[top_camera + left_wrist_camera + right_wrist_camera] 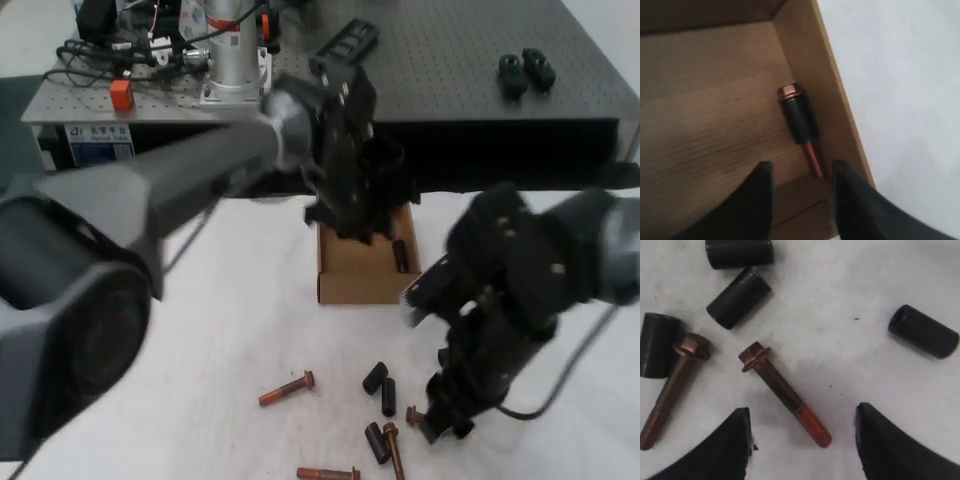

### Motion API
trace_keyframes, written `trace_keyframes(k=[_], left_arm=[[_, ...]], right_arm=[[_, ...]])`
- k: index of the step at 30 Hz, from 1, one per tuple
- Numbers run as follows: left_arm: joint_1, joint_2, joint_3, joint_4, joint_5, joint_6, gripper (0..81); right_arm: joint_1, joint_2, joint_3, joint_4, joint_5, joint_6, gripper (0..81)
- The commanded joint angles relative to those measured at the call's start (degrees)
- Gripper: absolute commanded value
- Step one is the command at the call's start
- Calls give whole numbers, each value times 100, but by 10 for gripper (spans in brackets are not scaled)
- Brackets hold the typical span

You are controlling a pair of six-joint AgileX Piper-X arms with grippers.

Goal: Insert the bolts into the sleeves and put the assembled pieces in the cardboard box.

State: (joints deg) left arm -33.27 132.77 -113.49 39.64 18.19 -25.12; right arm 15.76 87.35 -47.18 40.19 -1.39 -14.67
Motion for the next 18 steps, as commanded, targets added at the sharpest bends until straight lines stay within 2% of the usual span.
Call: trace_keyframes(k=[1, 5, 7, 11, 12, 18], left_arm=[[137, -948, 95, 690, -1100, 803, 288], [206, -1689, 814, 556, -1355, 1036, 288], [213, -2050, 1285, 373, -1379, 1133, 288], [213, -2780, 2291, 220, -1230, 1330, 288], [213, -2913, 2576, 223, -1147, 1390, 288], [180, -3117, 3485, 223, -309, 2040, 288]], right_arm=[[446, 1034, -715, 463, 412, -389, 442], [641, 1436, -852, 435, 511, -459, 408], [683, 1525, -849, 329, 649, -420, 324], [685, 1555, -836, 116, 638, -419, 42], [667, 1538, -836, 101, 653, -419, 6], [129, 882, -554, 10, 570, -28, 6]])
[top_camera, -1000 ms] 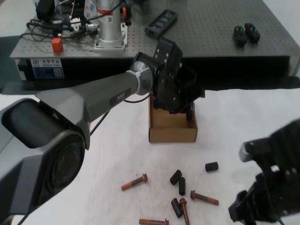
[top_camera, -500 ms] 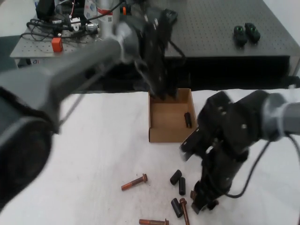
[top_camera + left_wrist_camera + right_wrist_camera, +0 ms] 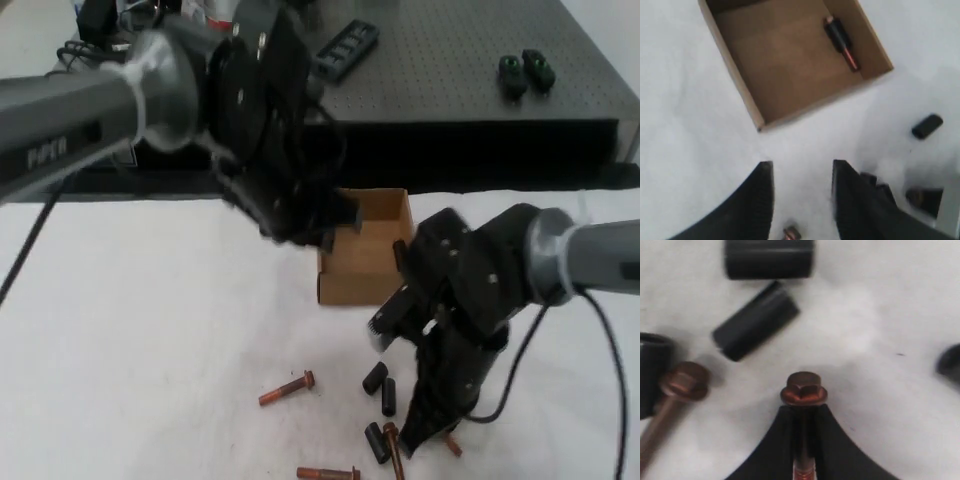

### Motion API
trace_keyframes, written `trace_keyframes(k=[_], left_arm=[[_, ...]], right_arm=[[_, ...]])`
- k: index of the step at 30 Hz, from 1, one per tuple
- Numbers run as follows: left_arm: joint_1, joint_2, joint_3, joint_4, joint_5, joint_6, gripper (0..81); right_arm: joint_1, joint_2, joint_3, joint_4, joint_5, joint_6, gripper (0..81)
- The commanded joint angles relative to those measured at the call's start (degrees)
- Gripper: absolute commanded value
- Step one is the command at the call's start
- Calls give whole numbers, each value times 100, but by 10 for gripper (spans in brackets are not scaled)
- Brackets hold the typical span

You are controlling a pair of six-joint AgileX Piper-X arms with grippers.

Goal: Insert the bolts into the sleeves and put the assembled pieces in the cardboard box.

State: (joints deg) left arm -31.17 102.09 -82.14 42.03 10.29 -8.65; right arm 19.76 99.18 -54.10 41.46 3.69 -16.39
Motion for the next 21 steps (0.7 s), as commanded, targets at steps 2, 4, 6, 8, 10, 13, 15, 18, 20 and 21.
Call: trace_keyframes(k=[2, 4, 6, 8, 10, 13, 15, 18, 20, 21], left_arm=[[-130, 32, 472, -27, 706, 527, 288], [-292, 186, 478, -15, 802, 526, 288], [-538, 355, 478, -199, 802, 865, 288], [-759, 531, 448, -382, 761, 1215, 288], [-950, 777, 305, -323, 525, 1342, 288], [-1069, 1163, -46, -83, 130, 1524, 288], [-1067, 1410, -297, -52, 126, 1537, 288], [-1067, 1684, -649, 170, 49, 1670, 288], [-1067, 1813, -810, 336, -101, 1792, 288], [-1067, 1869, -869, 384, -205, 1841, 288]], right_arm=[[-540, -754, 360, -86, -143, 345, 6], [-825, -1353, 661, -6, -427, 548, 6], [-1043, -1960, 913, 158, -568, 661, 6], [-1171, -2487, 1165, 326, -585, 714, 6], [-1242, -3009, 1380, 442, -585, 836, 6], [-1245, -3618, 1644, 455, -585, 919, 6], [-1245, -3945, 1764, 455, -585, 1028, 6], [-1245, -4273, 1908, 474, -585, 1140, 6], [-1245, -4411, 1952, 536, -585, 1167, 6], [-1245, -4443, 1950, 577, -585, 1165, 6]])
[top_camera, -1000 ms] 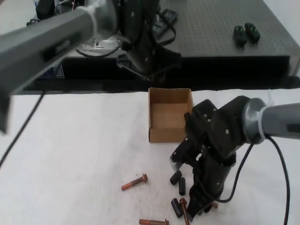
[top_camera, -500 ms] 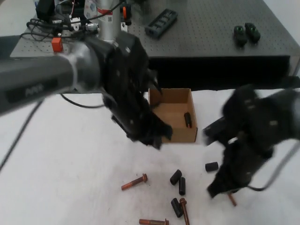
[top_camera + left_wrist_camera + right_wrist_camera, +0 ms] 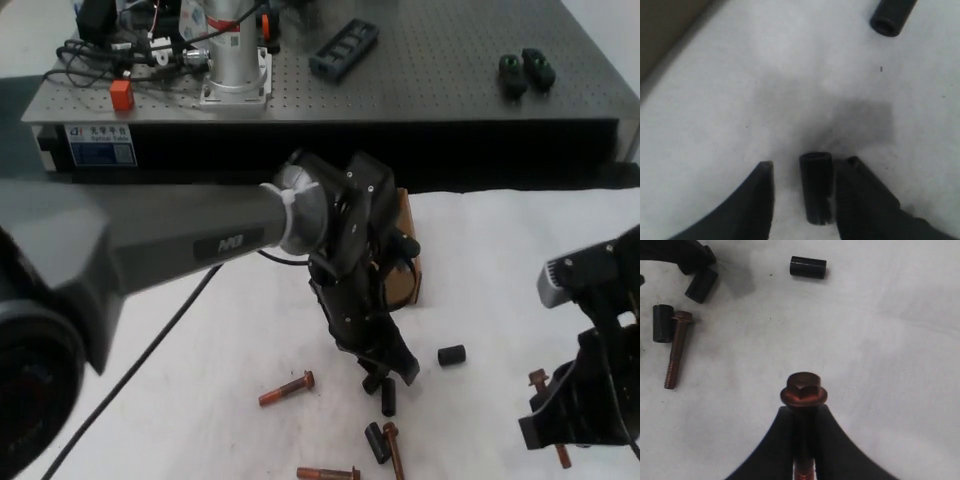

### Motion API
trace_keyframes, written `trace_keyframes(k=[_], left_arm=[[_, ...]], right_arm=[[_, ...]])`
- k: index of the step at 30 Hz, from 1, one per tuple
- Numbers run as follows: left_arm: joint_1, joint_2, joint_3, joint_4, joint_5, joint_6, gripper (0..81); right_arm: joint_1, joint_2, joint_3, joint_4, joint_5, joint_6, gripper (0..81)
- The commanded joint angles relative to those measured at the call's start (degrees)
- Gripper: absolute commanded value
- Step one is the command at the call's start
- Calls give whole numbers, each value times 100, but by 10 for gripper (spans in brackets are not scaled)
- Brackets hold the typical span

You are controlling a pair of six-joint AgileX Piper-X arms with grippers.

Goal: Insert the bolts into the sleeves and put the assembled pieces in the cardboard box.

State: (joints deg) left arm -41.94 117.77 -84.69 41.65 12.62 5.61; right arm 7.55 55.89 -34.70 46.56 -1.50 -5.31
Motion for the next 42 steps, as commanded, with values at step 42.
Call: trace_keyframes(k=[42], left_arm=[[91, -4556, 4743, -5492, 1914, -1971, 6]], right_arm=[[1152, -319, 566, -6069, -2024, 4045, 6]])
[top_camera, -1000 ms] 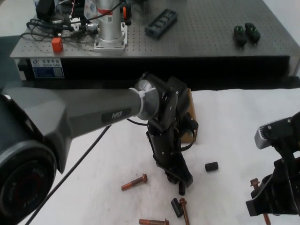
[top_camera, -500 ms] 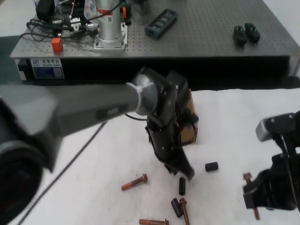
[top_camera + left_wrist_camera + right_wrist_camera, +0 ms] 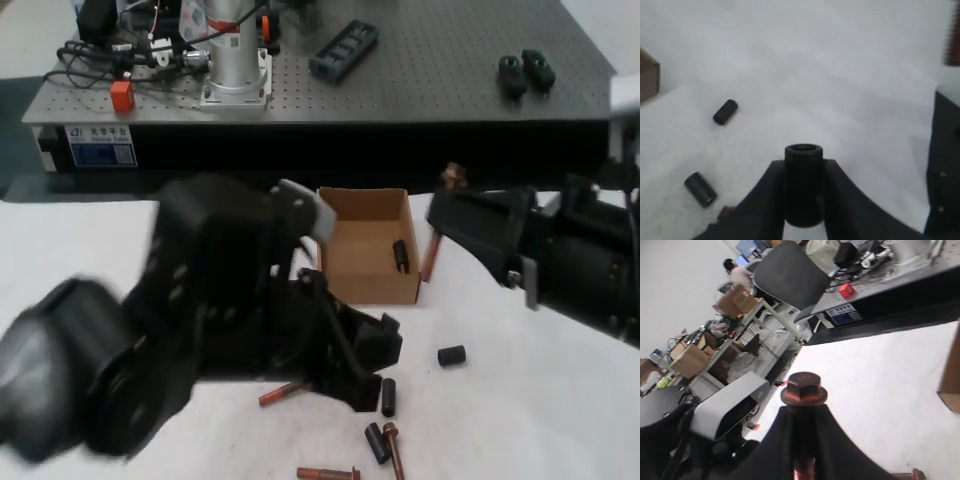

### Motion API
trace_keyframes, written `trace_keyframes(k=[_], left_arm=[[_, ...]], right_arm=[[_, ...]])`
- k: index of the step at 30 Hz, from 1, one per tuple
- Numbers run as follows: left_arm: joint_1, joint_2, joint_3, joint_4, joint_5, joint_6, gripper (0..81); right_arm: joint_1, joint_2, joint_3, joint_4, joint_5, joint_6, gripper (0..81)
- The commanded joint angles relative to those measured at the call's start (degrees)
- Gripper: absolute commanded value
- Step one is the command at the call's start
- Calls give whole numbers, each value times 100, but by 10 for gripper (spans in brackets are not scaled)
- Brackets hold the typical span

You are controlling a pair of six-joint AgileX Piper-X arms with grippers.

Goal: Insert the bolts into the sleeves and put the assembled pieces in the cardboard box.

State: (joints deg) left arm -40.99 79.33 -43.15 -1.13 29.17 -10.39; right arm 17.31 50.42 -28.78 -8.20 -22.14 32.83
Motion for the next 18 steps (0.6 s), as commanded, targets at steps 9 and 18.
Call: trace_keyframes(k=[9, 18], left_arm=[[-4, -1014, 653, -1274, 356, -414, 6], [-4, -1014, 653, -1274, 401, -414, 6]], right_arm=[[508, 453, -26, -635, 51, 321, 6], [553, 453, -26, -298, 88, 47, 6]])
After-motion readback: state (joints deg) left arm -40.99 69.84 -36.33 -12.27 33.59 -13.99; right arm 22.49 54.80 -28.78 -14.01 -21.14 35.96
